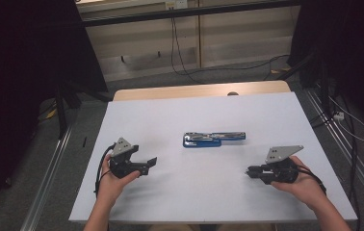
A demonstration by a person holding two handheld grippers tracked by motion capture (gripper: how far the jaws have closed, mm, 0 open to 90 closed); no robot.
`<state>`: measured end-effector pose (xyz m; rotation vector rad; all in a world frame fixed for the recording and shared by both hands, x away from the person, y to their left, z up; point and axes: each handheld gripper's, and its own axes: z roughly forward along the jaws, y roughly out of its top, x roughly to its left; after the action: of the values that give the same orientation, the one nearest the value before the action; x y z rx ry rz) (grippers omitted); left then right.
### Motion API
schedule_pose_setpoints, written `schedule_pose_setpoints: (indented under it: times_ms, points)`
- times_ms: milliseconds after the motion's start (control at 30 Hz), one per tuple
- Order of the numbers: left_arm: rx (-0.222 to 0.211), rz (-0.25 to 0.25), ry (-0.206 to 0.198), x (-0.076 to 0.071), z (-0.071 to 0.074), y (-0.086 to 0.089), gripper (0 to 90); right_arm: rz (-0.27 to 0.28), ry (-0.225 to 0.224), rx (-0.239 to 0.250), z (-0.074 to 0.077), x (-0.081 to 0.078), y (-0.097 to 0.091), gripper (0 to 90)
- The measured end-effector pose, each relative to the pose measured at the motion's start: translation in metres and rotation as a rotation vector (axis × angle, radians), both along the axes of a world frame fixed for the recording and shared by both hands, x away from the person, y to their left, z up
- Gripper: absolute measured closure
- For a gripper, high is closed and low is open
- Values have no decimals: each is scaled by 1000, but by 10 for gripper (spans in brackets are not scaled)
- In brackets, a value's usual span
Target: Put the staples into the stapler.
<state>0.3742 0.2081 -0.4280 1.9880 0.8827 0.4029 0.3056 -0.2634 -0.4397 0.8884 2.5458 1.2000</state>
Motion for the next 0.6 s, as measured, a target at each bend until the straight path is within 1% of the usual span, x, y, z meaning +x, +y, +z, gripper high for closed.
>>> schedule_pose_setpoints:
  times_ms: [33,100,200,267,400,500,600]
  points:
    - [0,-2,2,0,0,0,108,4,-4,-2,1,2,1,799]
    - [-1,-1,1,0,0,0,108,17,5,-3,4,6,4,799]
    - [-10,4,-1,0,1,1,108,27,4,-23,7,13,10,799]
    - [-17,7,2,0,1,1,108,31,2,-19,10,17,12,799]
    - [-11,1,0,0,0,1,108,50,3,-3,15,25,18,799]
    - [-11,-1,0,0,1,1,108,63,-7,-17,21,31,23,799]
    - [-16,-1,-1,0,1,1,108,67,-10,-11,27,37,26,799]
